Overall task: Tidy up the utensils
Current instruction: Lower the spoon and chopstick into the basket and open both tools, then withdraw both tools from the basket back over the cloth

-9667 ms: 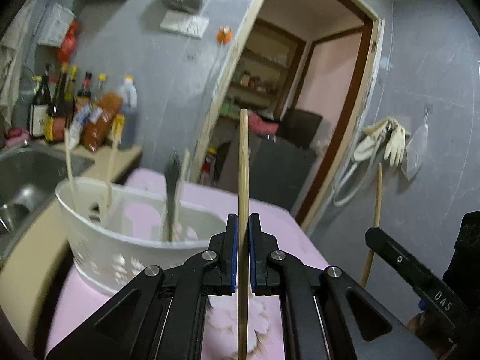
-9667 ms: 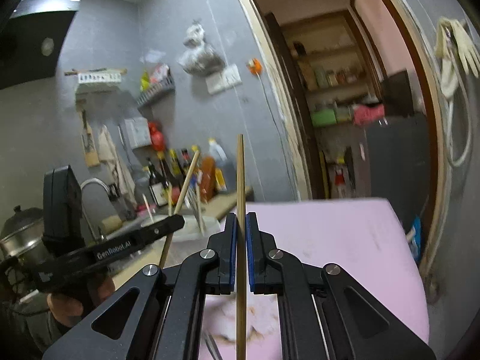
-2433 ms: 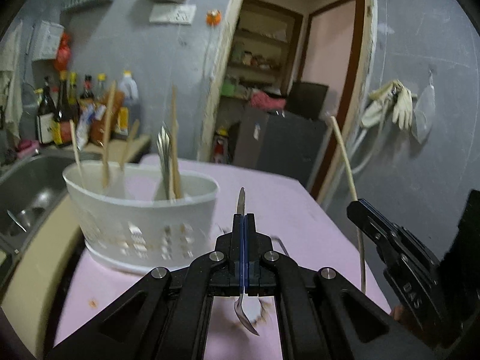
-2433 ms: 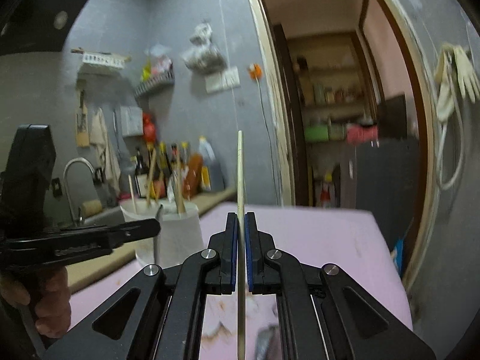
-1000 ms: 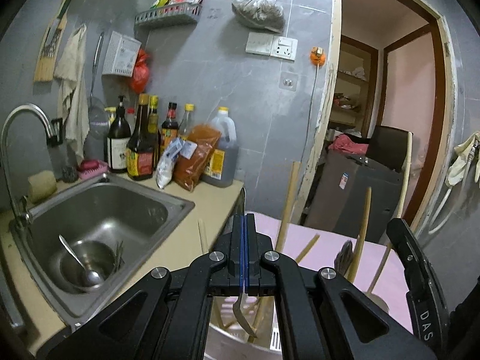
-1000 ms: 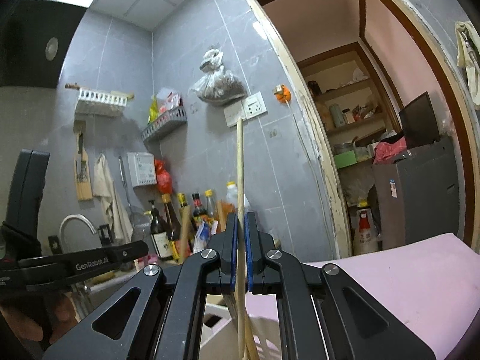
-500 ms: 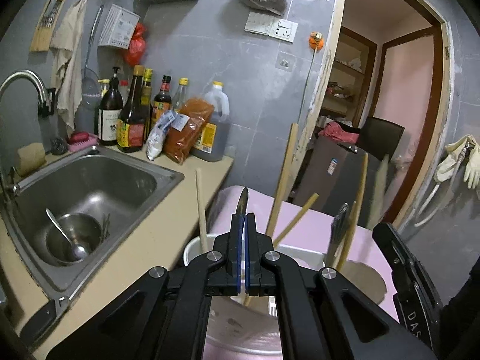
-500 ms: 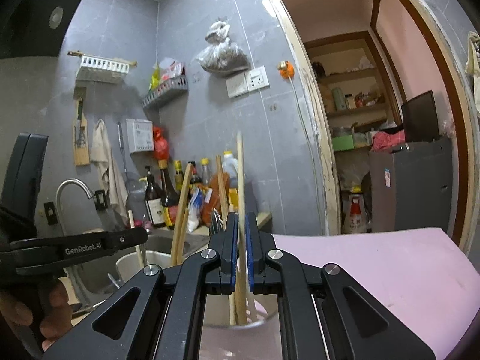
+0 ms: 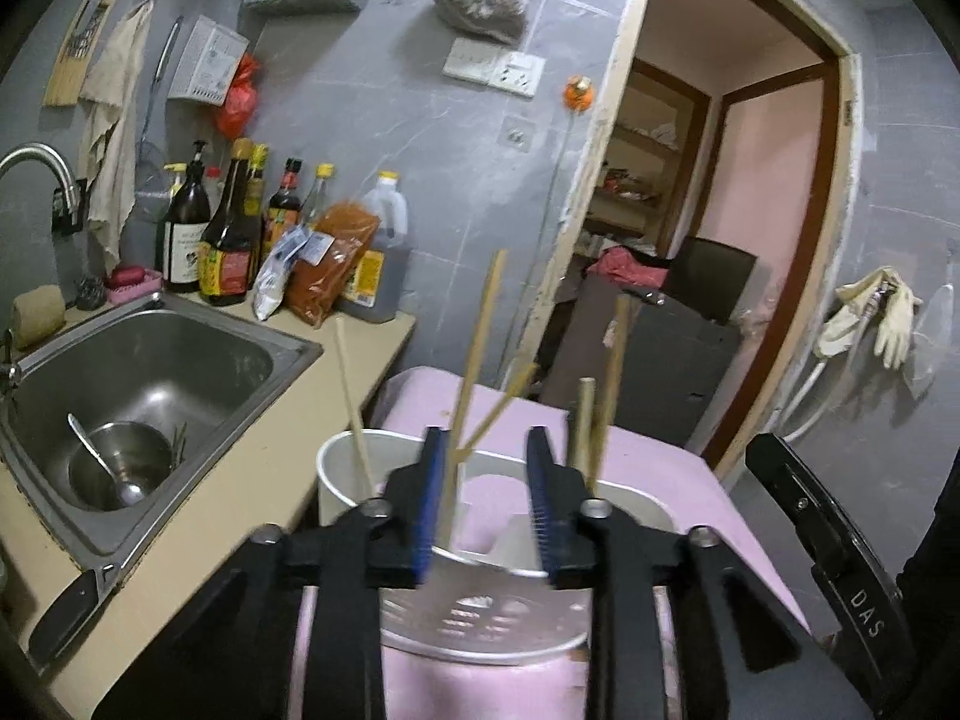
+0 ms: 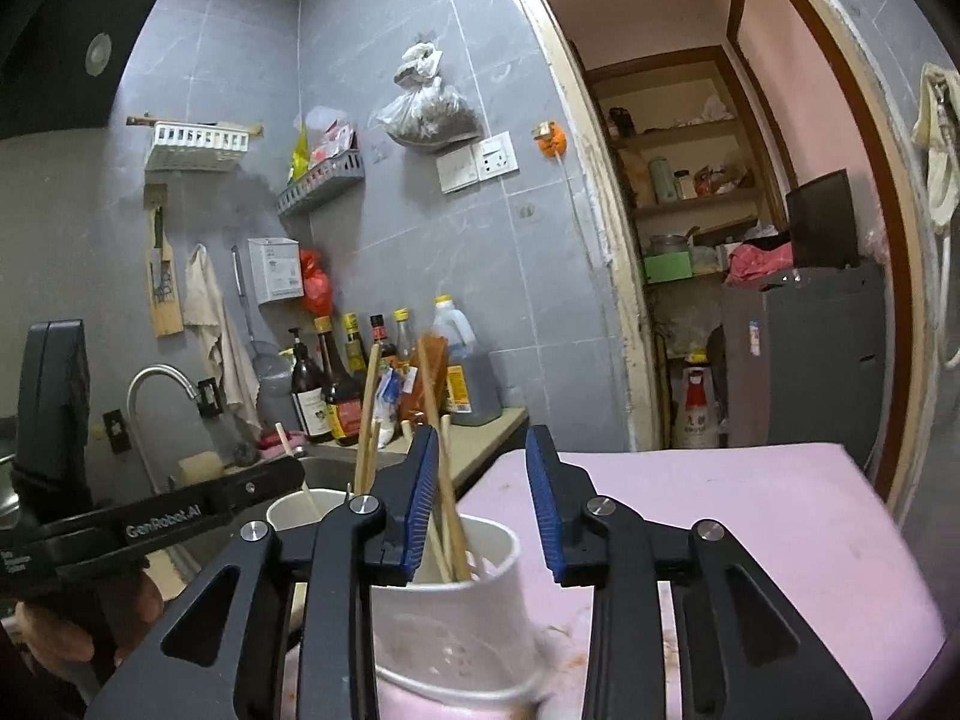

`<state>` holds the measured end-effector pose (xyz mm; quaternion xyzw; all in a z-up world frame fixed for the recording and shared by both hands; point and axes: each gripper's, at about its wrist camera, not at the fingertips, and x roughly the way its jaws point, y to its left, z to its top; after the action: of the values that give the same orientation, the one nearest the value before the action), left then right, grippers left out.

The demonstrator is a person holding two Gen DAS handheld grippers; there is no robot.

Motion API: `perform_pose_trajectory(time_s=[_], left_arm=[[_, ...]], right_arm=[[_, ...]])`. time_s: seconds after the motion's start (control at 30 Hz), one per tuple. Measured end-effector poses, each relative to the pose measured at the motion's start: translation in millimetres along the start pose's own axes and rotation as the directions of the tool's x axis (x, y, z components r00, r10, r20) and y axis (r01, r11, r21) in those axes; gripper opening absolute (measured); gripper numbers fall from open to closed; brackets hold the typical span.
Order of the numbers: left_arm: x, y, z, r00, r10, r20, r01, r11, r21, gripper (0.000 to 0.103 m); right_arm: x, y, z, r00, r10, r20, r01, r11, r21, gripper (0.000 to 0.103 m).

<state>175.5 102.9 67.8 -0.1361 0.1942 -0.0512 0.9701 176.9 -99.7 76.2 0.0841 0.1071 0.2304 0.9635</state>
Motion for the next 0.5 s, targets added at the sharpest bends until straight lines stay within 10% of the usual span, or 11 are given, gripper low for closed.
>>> perform_pose_trajectory(time_s=[0.5], left_arm=[[-32.4, -59.9, -18.1, 0.997, -0.043, 0.06, 0.035, 0.99, 0.135, 0.083]], right_arm=[[-85.4, -45.2, 7.3, 0.989, -0.137, 0.064, 0.141, 0.988, -0.067, 0.081]])
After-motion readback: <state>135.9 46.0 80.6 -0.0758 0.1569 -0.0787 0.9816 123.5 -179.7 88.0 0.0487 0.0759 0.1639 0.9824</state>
